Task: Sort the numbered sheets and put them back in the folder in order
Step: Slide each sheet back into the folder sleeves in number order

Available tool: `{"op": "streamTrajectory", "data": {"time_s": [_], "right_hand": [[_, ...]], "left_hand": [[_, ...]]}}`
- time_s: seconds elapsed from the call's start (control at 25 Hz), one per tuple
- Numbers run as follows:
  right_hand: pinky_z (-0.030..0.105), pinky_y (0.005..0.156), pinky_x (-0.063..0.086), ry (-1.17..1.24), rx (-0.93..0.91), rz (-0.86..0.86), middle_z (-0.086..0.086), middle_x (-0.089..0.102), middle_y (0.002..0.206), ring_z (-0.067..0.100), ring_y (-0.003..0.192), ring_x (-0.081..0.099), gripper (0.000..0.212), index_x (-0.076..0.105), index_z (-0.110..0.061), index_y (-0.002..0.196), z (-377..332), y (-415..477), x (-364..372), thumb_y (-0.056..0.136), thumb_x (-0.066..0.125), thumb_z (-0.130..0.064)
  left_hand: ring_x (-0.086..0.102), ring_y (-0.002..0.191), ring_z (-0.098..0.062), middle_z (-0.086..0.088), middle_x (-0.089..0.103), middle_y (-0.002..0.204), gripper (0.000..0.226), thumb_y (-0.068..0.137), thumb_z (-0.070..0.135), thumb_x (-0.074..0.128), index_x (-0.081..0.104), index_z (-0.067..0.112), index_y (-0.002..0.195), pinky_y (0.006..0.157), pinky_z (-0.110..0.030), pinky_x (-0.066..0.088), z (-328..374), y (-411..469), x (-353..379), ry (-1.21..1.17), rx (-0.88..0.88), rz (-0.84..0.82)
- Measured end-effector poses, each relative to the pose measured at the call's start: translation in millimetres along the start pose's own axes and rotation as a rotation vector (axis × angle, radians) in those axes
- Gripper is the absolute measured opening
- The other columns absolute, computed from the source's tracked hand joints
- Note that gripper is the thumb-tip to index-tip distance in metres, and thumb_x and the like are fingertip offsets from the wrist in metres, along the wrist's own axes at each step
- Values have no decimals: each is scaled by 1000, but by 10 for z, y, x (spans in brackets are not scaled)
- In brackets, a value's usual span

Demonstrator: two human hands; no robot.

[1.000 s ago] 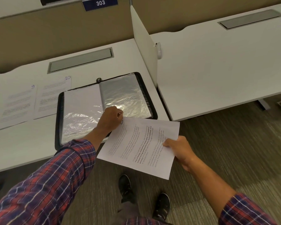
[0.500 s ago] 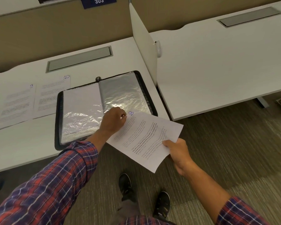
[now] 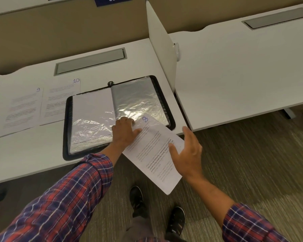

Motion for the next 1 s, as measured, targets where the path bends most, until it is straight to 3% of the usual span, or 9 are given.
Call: {"op": "streamTrajectory", "data": {"time_s": [0.16,0.24,0.4,0.6,0.76,0.88,1.0], "right_hand": [[34,118,37,-135,-410,-190,6,53,150,18,140,48,62,44,-13,152,-340,127,426,97,68,-30],[39,118,42,-229,-510,-271,10,58,147,23,138,54,54,52,-10,147,-394,168,637,98,67,-27],[38,118,37,-434,-637,-418,10,61,145,25,134,58,45,55,-11,144,-377,306,1000,103,58,-31],[42,128,13,-563,-615,-575,11,28,170,28,157,25,67,28,-16,163,-296,520,1328,108,36,-54],[48,130,-3,-683,-575,-636,10,-5,175,29,161,-8,80,-1,-29,167,-173,575,1426,104,22,-72],[52,130,0,-695,-481,-594,10,-12,174,30,161,-11,83,-3,-30,167,-158,587,1450,101,19,-76],[48,127,-2,-688,-387,-535,12,-10,174,31,161,-5,85,-5,-30,167,-200,591,1518,100,16,-78]], "left_hand": [[49,130,-28,-5,55,140,54,90,63,67,62,23,126,105,-50,39,-5,12,-21,23,-1,3],[49,129,-28,-5,55,140,54,90,65,66,62,24,126,105,-49,38,-12,33,-22,45,0,1],[50,126,-27,-4,55,136,54,91,68,63,62,25,125,103,-49,37,-42,70,-14,88,14,26],[51,123,-25,-4,57,131,46,94,57,63,64,25,126,101,-47,39,-97,94,6,51,40,77],[61,116,-24,-2,66,125,35,98,47,63,68,22,121,101,-47,43,-178,138,-72,-42,78,106],[65,89,-21,0,70,102,20,96,37,67,66,18,104,89,-43,52,-293,93,-200,-125,116,224],[58,81,-19,0,64,89,13,94,28,69,63,17,93,79,-41,50,-269,-31,-252,-51,244,335]]}}
Point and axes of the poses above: each hand's wrist, its own y-axis towards the middle knuckle, its own x-axis out of the palm, z = x × y, the point moved 4 cm from there along y, towards the middle knuckle
